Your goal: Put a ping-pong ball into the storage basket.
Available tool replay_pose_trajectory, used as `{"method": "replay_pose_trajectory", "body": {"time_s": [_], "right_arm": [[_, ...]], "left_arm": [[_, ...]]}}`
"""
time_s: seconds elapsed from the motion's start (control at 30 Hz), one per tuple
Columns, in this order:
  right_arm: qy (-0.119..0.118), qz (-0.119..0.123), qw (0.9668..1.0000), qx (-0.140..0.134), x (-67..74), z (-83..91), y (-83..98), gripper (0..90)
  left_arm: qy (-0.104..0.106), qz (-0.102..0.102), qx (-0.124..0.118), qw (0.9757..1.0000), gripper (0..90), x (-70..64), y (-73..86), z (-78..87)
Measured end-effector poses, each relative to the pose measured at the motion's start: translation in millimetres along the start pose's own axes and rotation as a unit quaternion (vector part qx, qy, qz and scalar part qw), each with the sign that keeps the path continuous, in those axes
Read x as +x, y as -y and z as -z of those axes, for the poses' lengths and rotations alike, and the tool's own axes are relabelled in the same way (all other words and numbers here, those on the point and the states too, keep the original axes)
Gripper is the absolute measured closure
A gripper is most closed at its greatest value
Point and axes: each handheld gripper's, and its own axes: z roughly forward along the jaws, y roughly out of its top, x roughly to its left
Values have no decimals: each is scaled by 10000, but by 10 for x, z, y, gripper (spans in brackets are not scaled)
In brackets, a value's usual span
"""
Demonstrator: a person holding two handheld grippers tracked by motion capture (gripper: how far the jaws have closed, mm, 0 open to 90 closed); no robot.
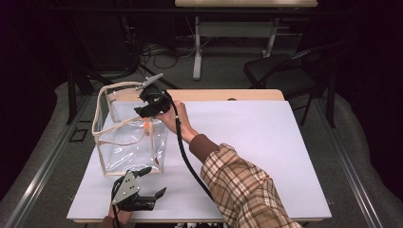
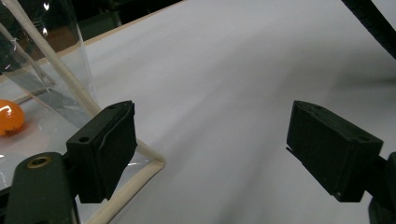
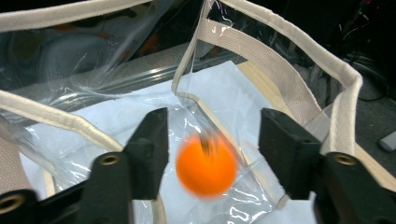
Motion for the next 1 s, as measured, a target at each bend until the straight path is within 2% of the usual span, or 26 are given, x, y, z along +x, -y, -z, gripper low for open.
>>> {"method": "replay_pose_trajectory", "body": {"time_s": [0.13, 0.4, 0.5, 0.67, 0.87, 1.0], "right_arm": [[-106, -113, 9998, -113, -31, 93, 30, 310], [-371, -142, 9989, -264, -106, 381, 109, 204], [-360, -157, 9990, -225, -133, 451, 152, 175], [-291, -196, 9988, -342, -212, 603, 244, 151], [-196, -114, 9991, -368, -251, 748, 334, 132], [-197, -143, 9990, -381, -277, 833, 406, 111]], "left_arm": [[-23, -1, -6, 10000, 159, -3, 1, -2], [-34, -13, 49, 10000, 159, 0, 2, -10], [-30, -20, 67, 10000, 159, 1, -3, -14], [-34, -20, 53, 10000, 159, -5, -6, -33], [-38, -16, 78, 10000, 159, -4, -12, -46], [-15, -36, 95, 9999, 159, -3, -11, -57]]}}
